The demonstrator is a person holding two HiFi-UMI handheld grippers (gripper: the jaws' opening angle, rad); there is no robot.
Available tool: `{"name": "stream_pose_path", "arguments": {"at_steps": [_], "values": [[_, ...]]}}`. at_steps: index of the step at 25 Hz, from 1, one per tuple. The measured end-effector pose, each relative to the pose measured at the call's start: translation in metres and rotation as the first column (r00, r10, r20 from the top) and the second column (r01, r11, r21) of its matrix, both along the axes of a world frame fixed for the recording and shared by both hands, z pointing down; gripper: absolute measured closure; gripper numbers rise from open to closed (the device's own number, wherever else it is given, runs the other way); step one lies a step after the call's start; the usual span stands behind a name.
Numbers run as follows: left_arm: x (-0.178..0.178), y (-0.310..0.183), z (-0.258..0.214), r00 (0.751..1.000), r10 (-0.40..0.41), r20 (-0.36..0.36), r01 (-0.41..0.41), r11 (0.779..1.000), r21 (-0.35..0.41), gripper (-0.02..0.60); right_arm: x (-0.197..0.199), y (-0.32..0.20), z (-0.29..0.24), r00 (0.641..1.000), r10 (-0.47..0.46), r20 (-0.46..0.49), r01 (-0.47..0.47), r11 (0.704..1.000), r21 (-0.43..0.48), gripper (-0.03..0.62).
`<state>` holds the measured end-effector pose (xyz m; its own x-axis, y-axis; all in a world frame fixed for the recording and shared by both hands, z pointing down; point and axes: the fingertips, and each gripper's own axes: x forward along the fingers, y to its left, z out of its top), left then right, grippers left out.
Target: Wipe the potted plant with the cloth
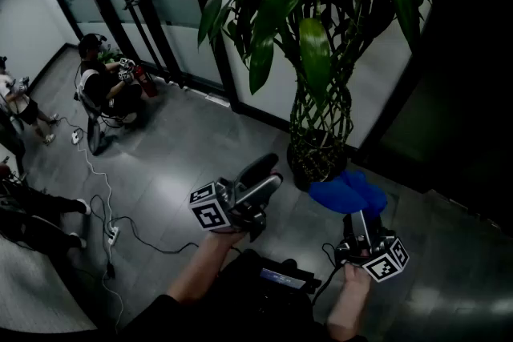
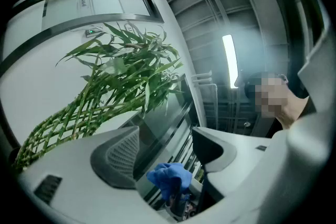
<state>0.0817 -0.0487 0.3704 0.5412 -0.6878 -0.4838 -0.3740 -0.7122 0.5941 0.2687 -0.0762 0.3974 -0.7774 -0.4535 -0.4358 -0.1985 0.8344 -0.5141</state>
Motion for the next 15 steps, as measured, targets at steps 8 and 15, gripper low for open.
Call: {"name": "stream_pose_path", "arguments": {"at_steps": [8, 15], "values": [[-0.004, -0.071, -0.059, 1.0, -0.016, 0.008, 0.015, 0.991, 0.136, 0.222, -0.025, -0.035, -0.086, 0.992, 0.092, -0.083, -0.067, 0.961, 0.268, 0.516], [-0.011, -0.124, -0.096, 0.996, 0.087, -0.015, -0.081, 0.968, 0.239, 0.195, -0.082, -0.068, -0.207, 0.97, 0.232, -0.067, -0.162, 0.83, 0.534, 0.516]]}}
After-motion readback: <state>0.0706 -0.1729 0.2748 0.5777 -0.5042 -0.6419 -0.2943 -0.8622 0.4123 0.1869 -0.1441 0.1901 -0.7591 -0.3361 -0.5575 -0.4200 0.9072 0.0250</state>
